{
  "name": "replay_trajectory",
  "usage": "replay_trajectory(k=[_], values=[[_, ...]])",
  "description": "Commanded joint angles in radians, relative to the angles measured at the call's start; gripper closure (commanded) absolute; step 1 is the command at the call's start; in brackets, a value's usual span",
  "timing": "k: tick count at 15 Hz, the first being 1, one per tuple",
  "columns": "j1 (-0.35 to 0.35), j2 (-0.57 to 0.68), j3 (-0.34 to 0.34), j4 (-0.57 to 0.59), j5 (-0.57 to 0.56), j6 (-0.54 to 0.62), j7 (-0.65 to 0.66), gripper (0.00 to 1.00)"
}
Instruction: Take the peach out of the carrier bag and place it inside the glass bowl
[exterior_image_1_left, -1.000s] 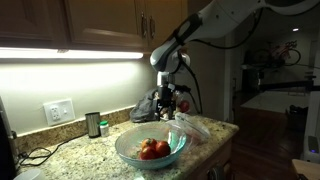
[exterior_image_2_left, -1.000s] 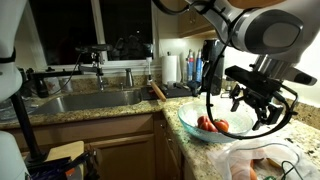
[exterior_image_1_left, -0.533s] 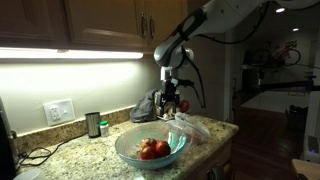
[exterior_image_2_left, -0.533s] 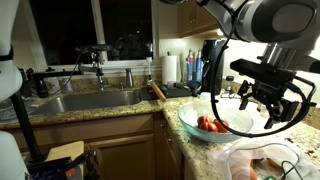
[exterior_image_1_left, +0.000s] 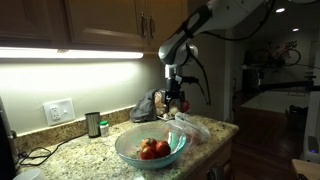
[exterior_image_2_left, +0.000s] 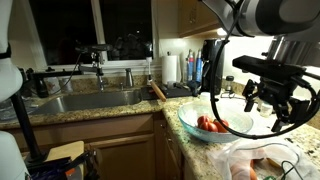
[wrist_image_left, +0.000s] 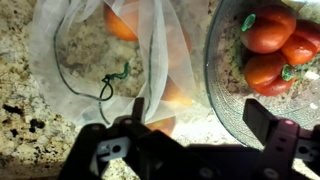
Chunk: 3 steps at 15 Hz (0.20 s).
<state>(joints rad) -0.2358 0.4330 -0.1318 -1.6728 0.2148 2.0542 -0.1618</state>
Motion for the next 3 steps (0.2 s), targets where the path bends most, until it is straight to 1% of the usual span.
replay_trajectory(k=[1,3], values=[[-0.008,0.002,0.011,0.003,-0.004,-0.002,0.002,0.0],[-0.008,0.003,0.012,0.004,-0.004,-0.002,0.002,0.0]])
